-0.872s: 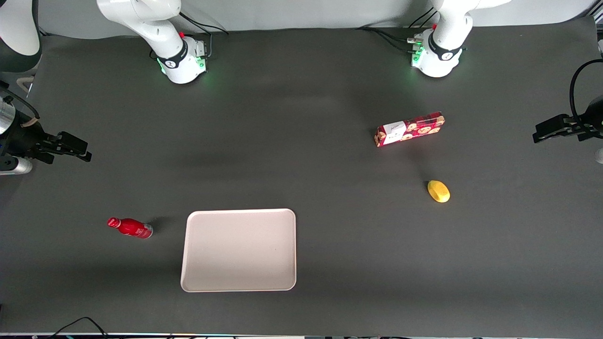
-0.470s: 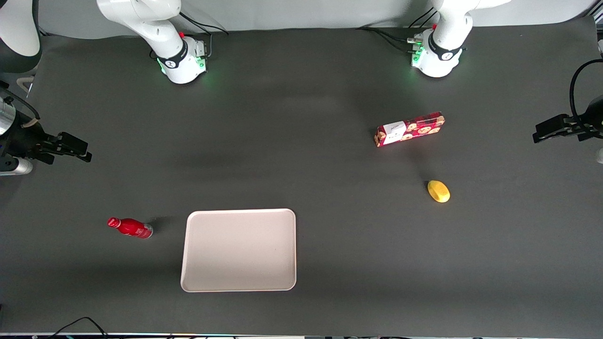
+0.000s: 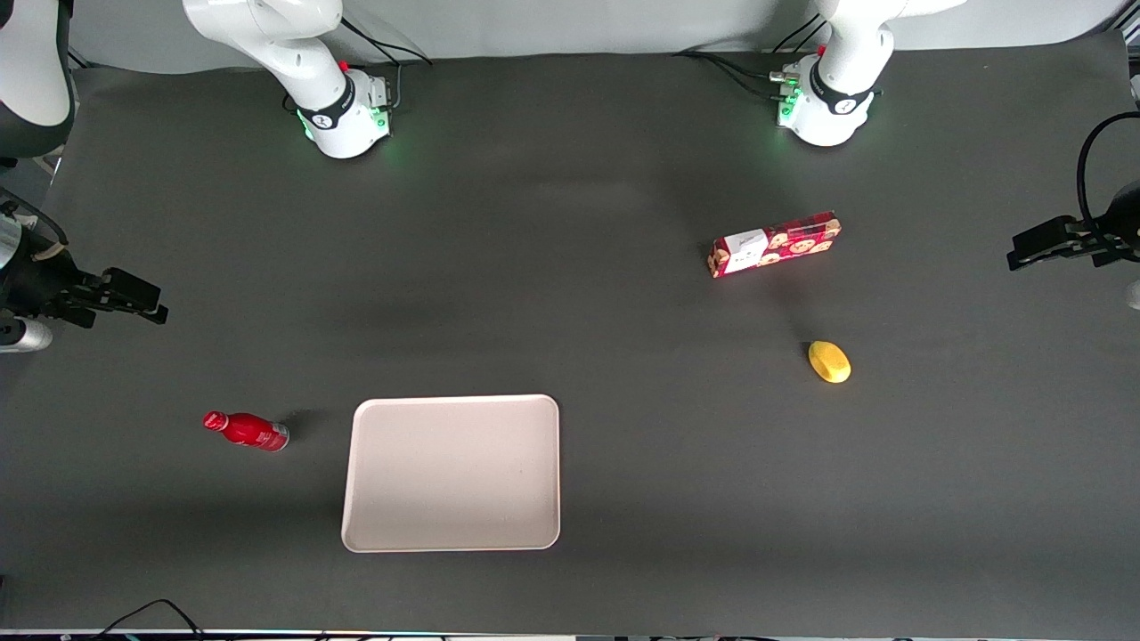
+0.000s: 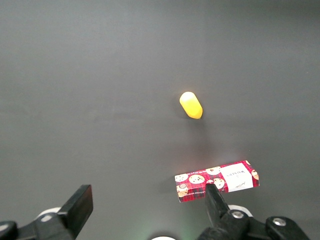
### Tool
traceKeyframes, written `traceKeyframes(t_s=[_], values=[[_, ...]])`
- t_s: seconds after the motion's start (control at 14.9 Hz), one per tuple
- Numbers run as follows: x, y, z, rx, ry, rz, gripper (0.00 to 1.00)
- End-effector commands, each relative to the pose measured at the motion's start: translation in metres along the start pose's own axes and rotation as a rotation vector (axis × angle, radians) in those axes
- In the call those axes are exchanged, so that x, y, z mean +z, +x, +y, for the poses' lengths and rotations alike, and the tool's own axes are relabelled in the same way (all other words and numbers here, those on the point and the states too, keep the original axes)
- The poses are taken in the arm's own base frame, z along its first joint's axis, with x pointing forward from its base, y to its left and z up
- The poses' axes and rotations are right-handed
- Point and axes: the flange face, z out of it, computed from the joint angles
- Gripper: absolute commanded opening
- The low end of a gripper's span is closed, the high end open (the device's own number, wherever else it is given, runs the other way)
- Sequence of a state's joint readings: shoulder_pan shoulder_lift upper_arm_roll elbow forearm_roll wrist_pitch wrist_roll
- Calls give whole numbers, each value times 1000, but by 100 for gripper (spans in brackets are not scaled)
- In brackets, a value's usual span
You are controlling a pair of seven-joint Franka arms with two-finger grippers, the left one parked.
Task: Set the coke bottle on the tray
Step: 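Move the open right gripper down over the red Coca-Cola bottle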
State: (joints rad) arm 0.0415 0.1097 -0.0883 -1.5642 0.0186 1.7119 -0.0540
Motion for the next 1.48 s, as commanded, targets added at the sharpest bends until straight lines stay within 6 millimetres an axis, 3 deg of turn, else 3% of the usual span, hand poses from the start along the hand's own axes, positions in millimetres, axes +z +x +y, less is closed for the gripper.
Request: traceKeyframes(t_s=[0.0, 0.4, 0.74, 1.14, 1.41], values=[[16, 45, -2, 3, 4, 0, 100], [78, 106, 4, 1, -20, -7, 100], [142, 125, 7, -40, -27, -24, 100], [202, 113, 14, -37, -40, 1, 100], [232, 91, 23, -24, -39, 19, 100]])
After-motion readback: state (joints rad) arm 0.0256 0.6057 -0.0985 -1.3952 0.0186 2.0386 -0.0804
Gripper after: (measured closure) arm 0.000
